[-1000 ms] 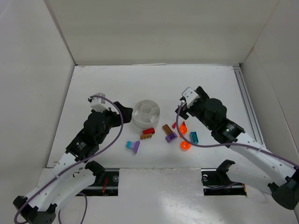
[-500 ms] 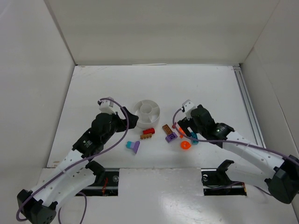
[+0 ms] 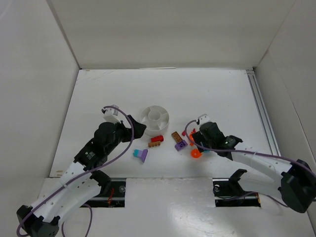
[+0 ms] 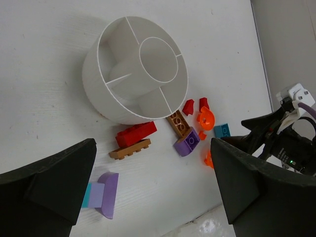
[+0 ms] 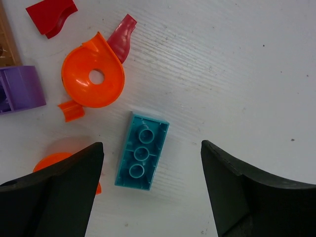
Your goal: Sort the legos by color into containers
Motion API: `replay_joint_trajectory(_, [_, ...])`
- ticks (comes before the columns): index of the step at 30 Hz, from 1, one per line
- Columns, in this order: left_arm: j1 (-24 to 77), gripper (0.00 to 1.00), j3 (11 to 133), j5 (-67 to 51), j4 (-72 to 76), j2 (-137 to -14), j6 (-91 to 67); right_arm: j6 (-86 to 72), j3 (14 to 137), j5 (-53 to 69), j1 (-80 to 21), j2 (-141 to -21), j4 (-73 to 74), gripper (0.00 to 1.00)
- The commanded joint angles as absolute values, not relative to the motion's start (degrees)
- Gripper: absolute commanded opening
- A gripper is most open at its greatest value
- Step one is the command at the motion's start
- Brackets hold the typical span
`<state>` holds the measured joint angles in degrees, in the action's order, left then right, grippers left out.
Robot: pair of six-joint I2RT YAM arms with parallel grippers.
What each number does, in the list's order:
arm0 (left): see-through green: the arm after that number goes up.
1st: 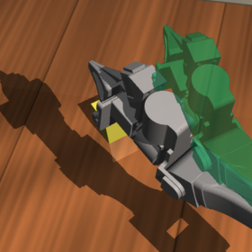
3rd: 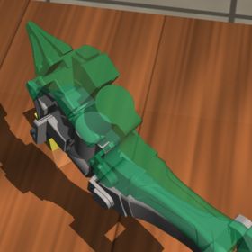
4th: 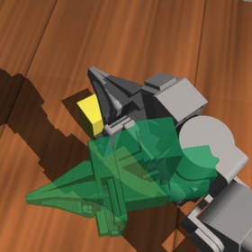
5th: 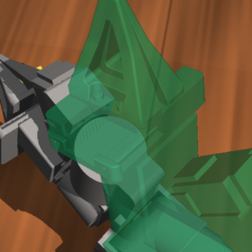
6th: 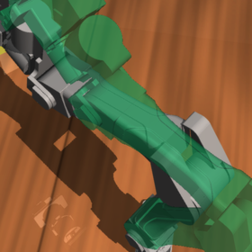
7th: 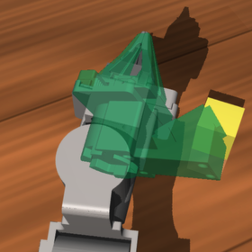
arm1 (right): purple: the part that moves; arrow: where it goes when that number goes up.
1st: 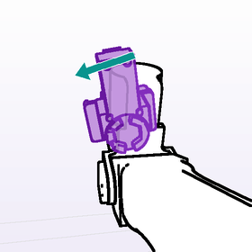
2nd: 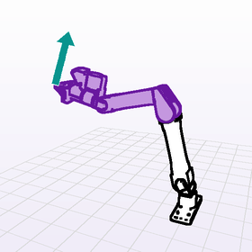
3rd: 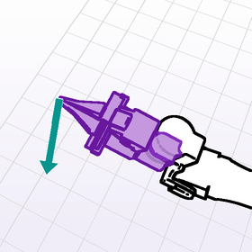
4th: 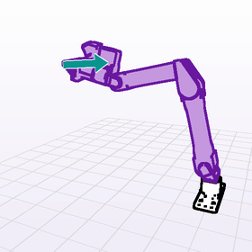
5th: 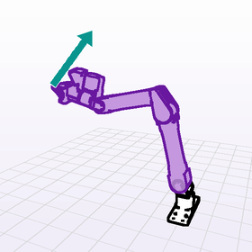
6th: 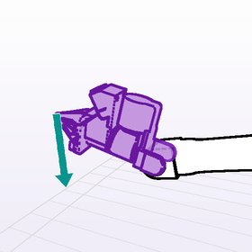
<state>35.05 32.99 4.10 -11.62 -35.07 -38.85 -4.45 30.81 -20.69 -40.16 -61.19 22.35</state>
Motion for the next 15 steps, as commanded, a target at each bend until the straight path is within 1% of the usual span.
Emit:
replay_joint_trajectory(1, [35.24,1.0,31.82,3.34,-10.11,-32.79,-40.16,-7.65,30.5,-22.24,-40.43,-60.64,16.71,0.84])
replay_joint_trajectory(6, [35.24,1.0,31.2,3.34,-10.11,-32.78,-40.69,-8.7,31.11,-23.29,-39.9,-63.63,16.7,0.77])
replay_joint_trajectory(12, [35.24,1.0,31.2,4.75,-12.13,-32.17,-41.22,-11.86,30.5,-23.29,-39.38,-66.88,15.56,0.71])
replay_joint_trajectory(13, [35.24,1.0,31.2,5.36,-12.74,-32.17,-41.22,-12.47,30.5,-23.29,-39.38,-66.88,15.56,0.63])
replay_joint_trajectory(15, [35.24,1.0,31.2,5.36,-12.74,-31.65,-41.22,-13.18,29.27,-22.68,-39.38,-66.88,14.77,0.52])
